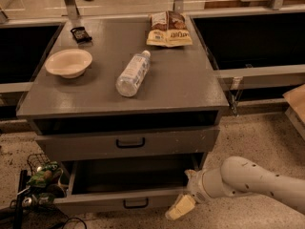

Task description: Open middle drawer

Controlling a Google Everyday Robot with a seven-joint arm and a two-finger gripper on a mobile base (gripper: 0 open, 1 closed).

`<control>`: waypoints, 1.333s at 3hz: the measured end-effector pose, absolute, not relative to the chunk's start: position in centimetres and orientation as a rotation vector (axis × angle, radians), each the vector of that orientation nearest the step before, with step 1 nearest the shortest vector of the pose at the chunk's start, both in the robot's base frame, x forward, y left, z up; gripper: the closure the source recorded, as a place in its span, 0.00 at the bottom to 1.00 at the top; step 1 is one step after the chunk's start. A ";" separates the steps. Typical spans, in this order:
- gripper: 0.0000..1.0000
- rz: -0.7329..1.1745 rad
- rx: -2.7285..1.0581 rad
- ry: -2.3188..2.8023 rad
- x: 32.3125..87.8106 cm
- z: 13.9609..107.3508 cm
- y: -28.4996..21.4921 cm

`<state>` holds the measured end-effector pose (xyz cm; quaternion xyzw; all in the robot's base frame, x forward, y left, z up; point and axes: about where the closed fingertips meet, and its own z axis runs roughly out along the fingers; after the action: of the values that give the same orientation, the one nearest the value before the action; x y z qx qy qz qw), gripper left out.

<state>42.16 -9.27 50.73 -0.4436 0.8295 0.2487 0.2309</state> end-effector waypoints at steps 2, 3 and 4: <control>0.00 0.705 -1.251 2.351 43.4 46.7 -7.7; 0.00 0.740 -1.281 2.401 43.2 43.8 -6.6; 0.00 0.742 -1.288 2.403 43.1 43.7 -6.5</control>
Offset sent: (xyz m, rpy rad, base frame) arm 0.0216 0.0303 -0.0762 -0.0544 0.1351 0.0378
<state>43.08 -6.50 43.68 -0.4503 0.8398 0.2593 0.1574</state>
